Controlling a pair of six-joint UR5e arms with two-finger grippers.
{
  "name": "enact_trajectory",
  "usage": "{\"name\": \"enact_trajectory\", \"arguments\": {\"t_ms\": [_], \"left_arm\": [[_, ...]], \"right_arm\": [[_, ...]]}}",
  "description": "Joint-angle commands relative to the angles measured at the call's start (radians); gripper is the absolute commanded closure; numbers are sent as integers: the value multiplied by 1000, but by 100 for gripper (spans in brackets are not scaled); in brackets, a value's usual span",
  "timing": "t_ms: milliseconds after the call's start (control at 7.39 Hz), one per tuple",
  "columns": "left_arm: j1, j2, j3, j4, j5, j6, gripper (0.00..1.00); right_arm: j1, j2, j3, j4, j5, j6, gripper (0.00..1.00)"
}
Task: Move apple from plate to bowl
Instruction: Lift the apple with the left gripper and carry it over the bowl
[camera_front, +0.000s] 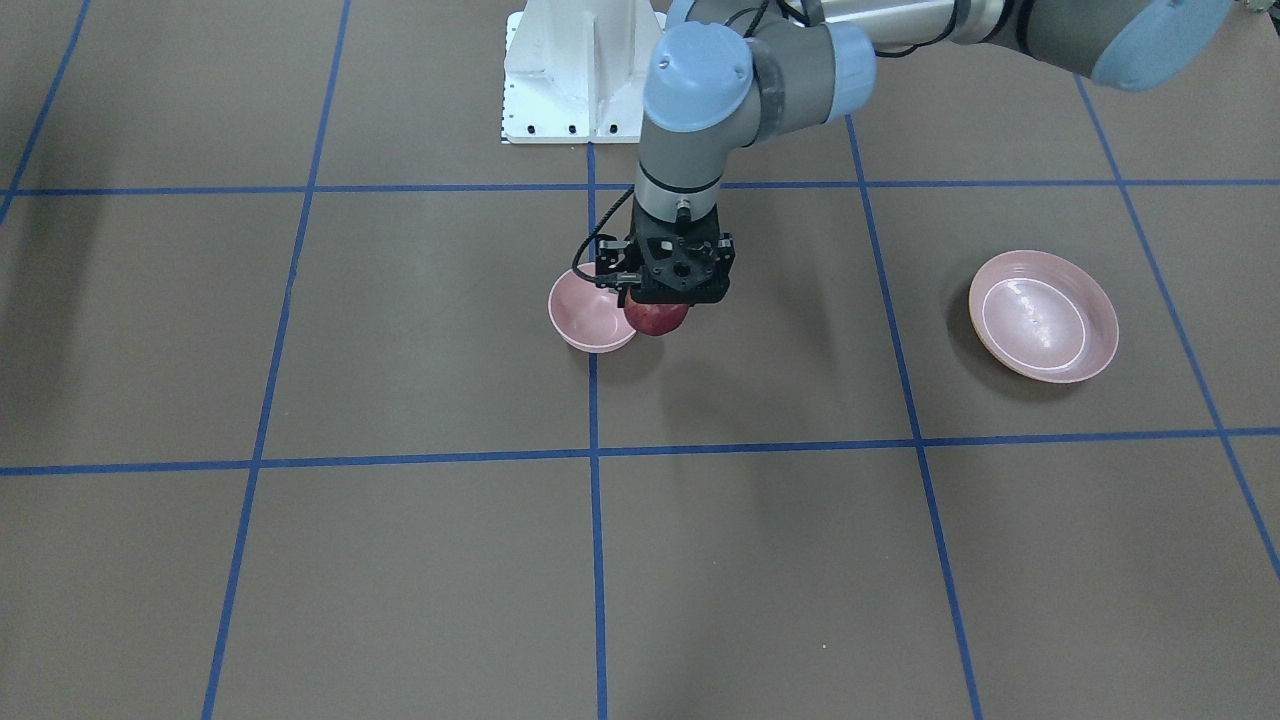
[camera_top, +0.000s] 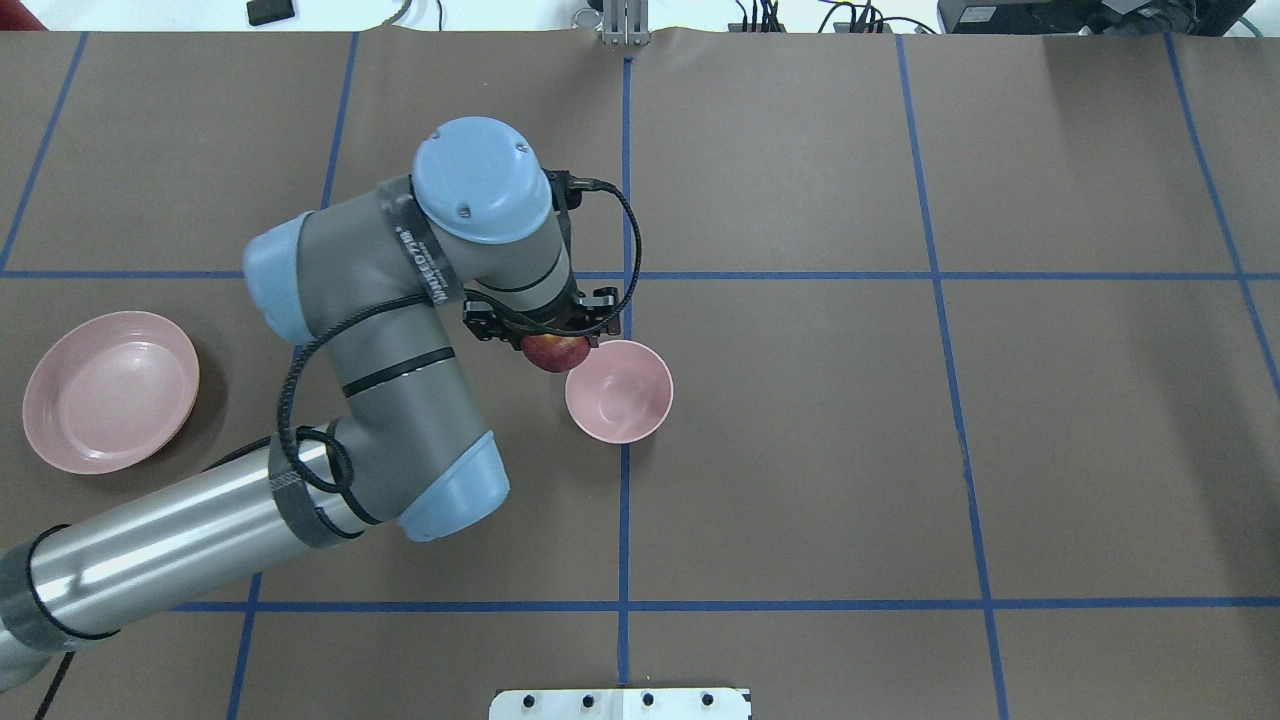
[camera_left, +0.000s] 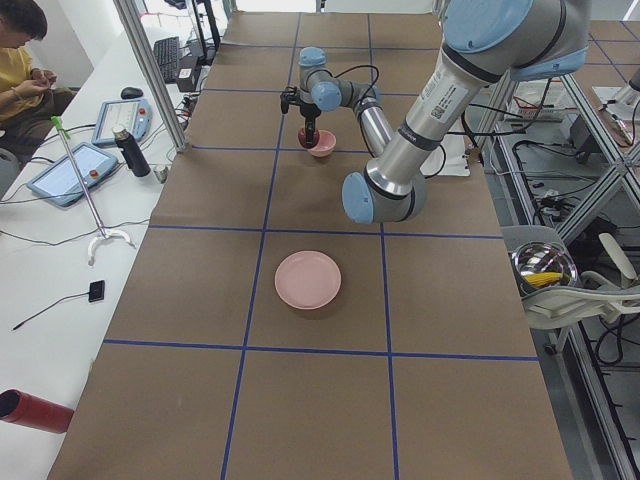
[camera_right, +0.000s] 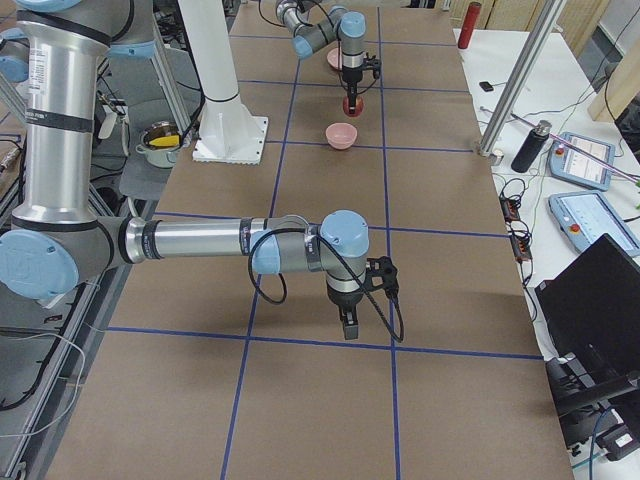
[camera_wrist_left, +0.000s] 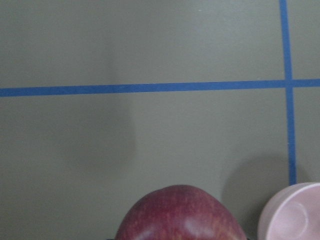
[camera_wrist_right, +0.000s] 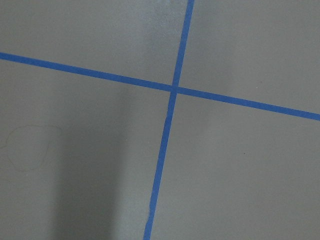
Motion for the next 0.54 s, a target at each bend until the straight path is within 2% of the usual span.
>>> {"name": "enact_trajectory", "arguments": {"t_ms": [0,406], "left_arm": [[55,-58,69,-5,37,-45,40],[75,-64,121,-31,38,-42,35]], "right_arm": [[0,0,-4,0,0,0,0],[0,0,-6,0,0,0,0]]}}
